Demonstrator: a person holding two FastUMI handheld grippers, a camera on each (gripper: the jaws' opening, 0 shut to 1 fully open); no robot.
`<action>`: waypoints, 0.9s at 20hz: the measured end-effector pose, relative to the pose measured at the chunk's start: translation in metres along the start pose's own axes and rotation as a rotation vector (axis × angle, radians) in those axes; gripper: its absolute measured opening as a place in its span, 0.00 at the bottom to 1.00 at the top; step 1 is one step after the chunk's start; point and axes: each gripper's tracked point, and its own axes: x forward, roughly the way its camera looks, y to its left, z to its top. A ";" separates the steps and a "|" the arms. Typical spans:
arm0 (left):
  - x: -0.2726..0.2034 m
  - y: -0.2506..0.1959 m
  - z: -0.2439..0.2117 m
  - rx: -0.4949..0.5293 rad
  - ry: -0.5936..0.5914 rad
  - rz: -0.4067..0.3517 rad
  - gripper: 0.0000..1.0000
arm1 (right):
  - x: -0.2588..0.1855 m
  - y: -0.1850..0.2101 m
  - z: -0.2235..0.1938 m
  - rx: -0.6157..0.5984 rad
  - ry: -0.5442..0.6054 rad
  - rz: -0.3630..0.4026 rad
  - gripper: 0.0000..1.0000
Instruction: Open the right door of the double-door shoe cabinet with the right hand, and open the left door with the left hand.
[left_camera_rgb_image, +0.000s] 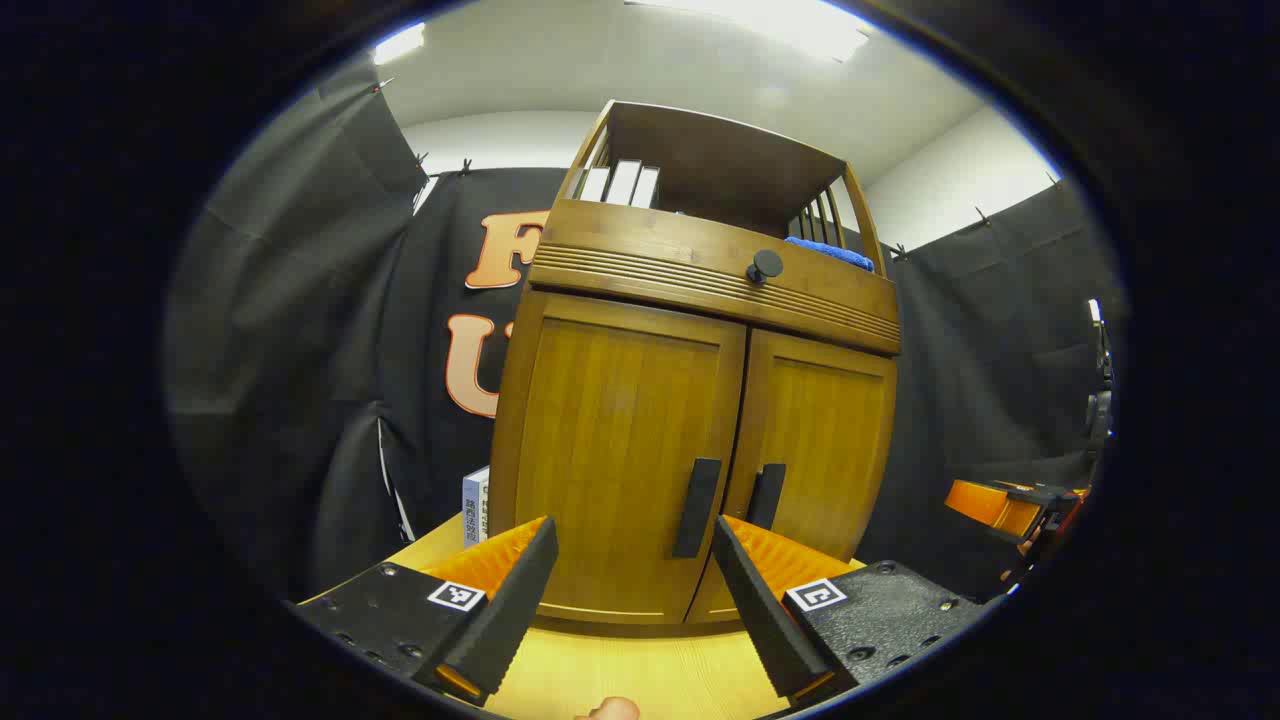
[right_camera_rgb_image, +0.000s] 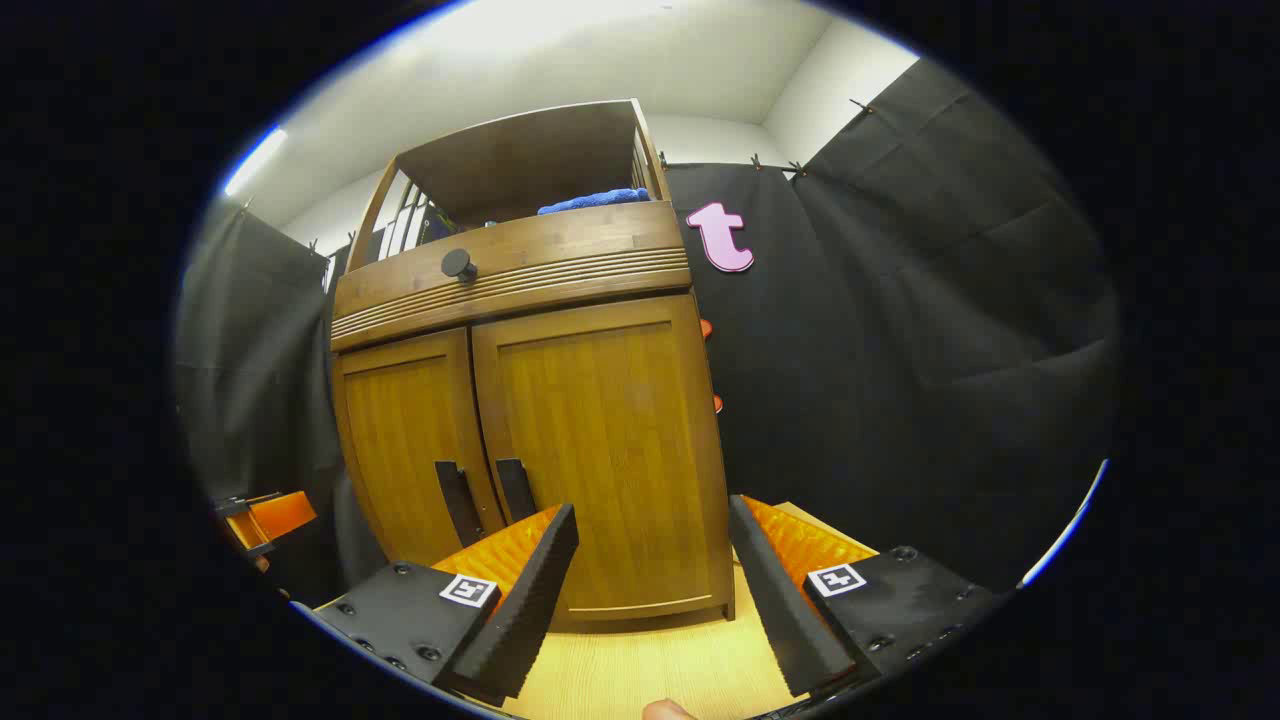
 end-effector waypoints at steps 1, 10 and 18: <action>0.000 -0.001 0.001 0.001 0.002 0.000 0.98 | -0.001 -0.001 0.002 0.015 0.000 0.005 0.89; 0.000 -0.012 0.006 0.002 -0.001 -0.007 0.94 | -0.008 -0.006 0.008 0.007 -0.011 0.006 0.98; -0.001 -0.021 0.003 0.018 0.016 -0.027 0.95 | 0.005 -0.006 -0.001 0.008 0.012 0.002 0.89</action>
